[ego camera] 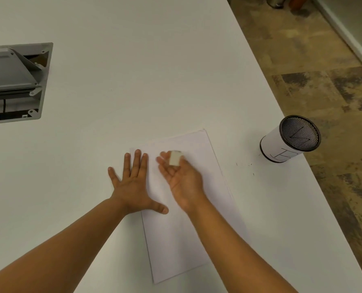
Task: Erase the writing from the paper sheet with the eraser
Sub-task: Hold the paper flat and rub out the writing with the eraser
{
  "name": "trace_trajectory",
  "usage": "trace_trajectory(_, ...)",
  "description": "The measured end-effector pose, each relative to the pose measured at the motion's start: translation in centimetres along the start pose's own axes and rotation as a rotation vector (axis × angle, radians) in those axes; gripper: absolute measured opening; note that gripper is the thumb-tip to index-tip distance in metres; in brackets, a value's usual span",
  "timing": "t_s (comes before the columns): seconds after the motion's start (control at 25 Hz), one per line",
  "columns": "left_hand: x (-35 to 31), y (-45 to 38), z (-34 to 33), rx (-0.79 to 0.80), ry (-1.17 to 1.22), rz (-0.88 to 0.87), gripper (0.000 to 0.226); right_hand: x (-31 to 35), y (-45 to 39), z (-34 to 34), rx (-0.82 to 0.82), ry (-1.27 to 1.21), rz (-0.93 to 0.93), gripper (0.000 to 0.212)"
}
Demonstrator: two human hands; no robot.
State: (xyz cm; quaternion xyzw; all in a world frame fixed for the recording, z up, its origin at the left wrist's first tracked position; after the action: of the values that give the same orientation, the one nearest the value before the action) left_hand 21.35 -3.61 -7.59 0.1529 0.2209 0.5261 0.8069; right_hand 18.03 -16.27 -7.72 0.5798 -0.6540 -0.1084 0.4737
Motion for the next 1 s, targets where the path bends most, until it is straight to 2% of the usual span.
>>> trace_trajectory(0.08, 0.0, -0.1, 0.0, 0.0, 0.002, -0.001, 0.151, 0.8, -0.9, 1.0, -0.027, -0.067, 0.002, 0.033)
trace_trajectory(0.2, 0.1, 0.0, -0.1, 0.0, 0.0, -0.002, 0.153, 7.9, -2.8, 5.1, -0.229, -0.35, 0.25, 0.041)
trace_trajectory(0.28, 0.1, 0.0, -0.2, 0.002, 0.001, -0.002, 0.154, 10.0, -1.6, 6.5, -0.282, -0.293, 0.33, 0.035)
trace_trajectory(0.4, 0.1, 0.0, 0.0, 0.0, 0.002, 0.005, 0.154, 4.5, 0.9, 6.1, -0.071, -0.048, 0.137, 0.032)
trace_trajectory(0.48, 0.0, 0.0, -0.1, 0.002, 0.001, 0.004, 0.154, 3.0, 1.6, 6.7, -0.063, 0.001, 0.049, 0.034)
trace_trajectory(0.56, 0.1, 0.0, 0.0, -0.004, 0.001, 0.002, 0.152, 6.1, 0.7, 8.6, -0.18, -0.178, 0.159, 0.035)
trace_trajectory(0.64, 0.1, 0.0, 0.0, -0.001, 0.006, 0.002, 0.152, 9.8, 0.5, 9.8, -0.321, -0.175, 0.365, 0.03)
trace_trajectory(0.72, 0.1, 0.0, -0.1, -0.001, 0.013, -0.002, 0.153, 10.7, 1.5, 9.3, -0.351, 0.036, 0.507, 0.024)
trace_trajectory(0.84, 0.1, 0.0, 0.0, 0.002, 0.005, 0.001, 0.153, 7.7, 4.1, 8.4, -0.458, 0.714, 0.759, 0.008)
trace_trajectory(0.92, 0.1, 0.0, 0.0, 0.006, -0.004, 0.006, 0.152, 4.6, 5.2, 8.0, -0.367, 1.061, 0.92, 0.022)
trace_trajectory(1.0, 0.1, -0.1, 0.0, 0.005, -0.009, 0.005, 0.152, 3.3, 4.9, 7.9, -0.253, 1.234, 0.957, 0.027)
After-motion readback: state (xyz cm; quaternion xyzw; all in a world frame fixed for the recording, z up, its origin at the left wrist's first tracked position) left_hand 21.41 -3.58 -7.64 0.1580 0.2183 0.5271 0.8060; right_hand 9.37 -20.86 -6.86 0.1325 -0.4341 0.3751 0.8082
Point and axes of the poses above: each hand's wrist, its own y-axis away from the middle knuckle, its own z-axis out of the back of the hand, x = y × z, the point moved 5 cm from there along -y, towards the middle knuckle, and after that the axes turned 11 degrees about -x, right-handed, at the moved point
